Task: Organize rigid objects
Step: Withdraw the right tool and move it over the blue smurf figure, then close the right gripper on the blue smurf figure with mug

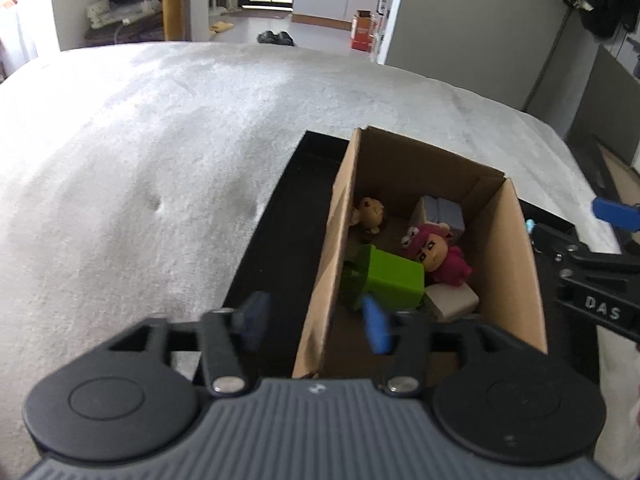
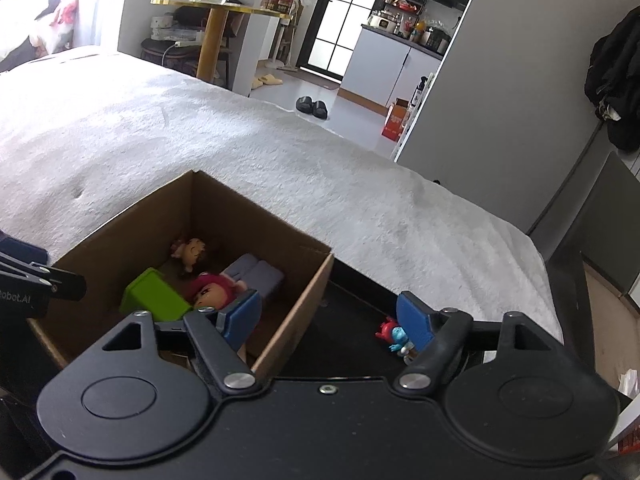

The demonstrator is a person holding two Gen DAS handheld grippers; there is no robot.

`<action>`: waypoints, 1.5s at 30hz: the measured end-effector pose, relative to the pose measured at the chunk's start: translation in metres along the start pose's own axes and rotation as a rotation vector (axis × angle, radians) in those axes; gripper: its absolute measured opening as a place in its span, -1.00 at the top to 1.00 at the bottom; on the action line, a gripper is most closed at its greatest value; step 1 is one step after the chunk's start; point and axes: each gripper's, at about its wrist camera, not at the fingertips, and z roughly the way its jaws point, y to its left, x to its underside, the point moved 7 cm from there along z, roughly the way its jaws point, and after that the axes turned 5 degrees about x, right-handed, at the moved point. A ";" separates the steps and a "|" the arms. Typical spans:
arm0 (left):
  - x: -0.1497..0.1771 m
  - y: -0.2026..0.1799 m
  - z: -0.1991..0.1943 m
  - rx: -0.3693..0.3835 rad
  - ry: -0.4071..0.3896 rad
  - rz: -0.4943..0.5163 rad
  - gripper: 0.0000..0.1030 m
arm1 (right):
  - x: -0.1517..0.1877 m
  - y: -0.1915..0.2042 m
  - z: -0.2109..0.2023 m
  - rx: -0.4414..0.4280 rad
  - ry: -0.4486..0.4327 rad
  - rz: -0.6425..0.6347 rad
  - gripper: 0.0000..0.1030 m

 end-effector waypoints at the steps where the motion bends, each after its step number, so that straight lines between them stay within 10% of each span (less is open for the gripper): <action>1: -0.001 -0.002 -0.002 -0.016 -0.007 0.006 -0.35 | 0.001 -0.003 0.000 -0.001 -0.004 0.005 -0.49; 27: -0.009 -0.071 0.003 -0.221 -0.033 0.204 -0.58 | 0.075 -0.079 0.053 -0.034 0.036 0.287 -0.62; 38: -0.008 -0.082 0.015 -0.255 -0.023 0.235 -0.59 | 0.090 -0.092 0.095 -0.062 0.084 0.375 0.12; 45: -0.008 -0.081 0.021 -0.268 -0.018 0.241 -0.61 | 0.097 -0.090 0.114 -0.061 0.109 0.375 0.19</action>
